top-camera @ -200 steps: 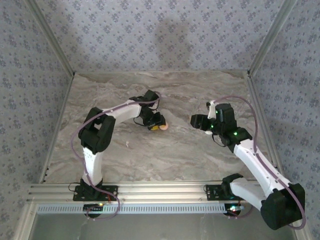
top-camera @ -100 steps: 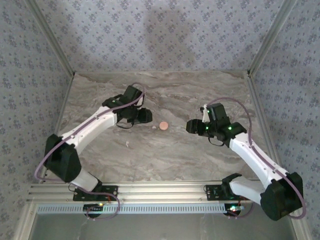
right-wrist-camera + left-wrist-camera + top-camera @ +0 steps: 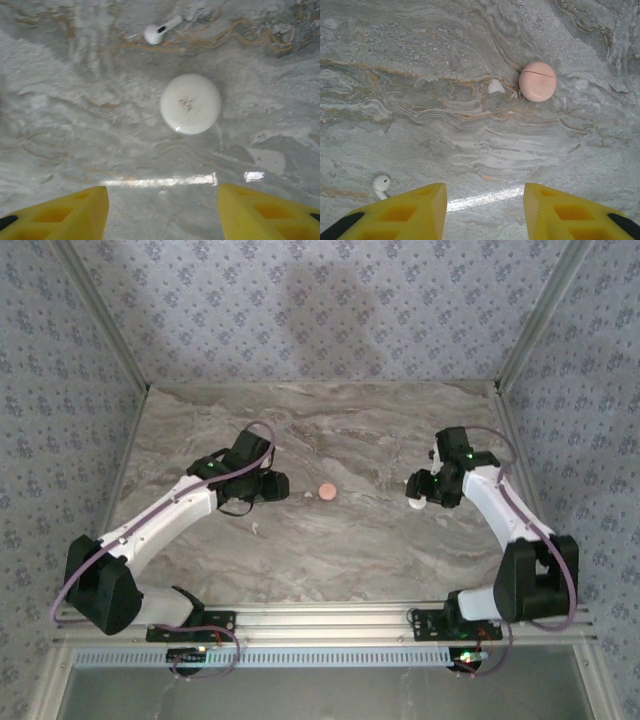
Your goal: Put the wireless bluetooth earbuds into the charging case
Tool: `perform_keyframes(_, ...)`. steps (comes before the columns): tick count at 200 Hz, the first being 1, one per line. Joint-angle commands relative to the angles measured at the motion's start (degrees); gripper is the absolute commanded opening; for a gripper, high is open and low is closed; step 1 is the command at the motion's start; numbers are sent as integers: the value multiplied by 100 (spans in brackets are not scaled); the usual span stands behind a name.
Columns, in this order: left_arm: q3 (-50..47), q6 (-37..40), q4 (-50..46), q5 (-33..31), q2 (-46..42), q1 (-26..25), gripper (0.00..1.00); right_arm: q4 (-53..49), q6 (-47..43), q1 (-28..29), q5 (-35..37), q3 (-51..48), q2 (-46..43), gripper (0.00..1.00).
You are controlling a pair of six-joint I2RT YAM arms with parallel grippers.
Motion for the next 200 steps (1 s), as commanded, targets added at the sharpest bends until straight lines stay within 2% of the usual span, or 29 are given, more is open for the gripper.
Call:
perform_keyframes(1,-46,-74,206,-166,-125,41,44,-258,-511,-216,-86,324,483,60)
perform_keyframes(112,177,73,130,16,258,232,44,-358,-738,-184,307,1495,2283,66)
perform_keyframes(200,63,-185,163,-191,218,323,44,-1062,-933,-11,513,1941,2931,65)
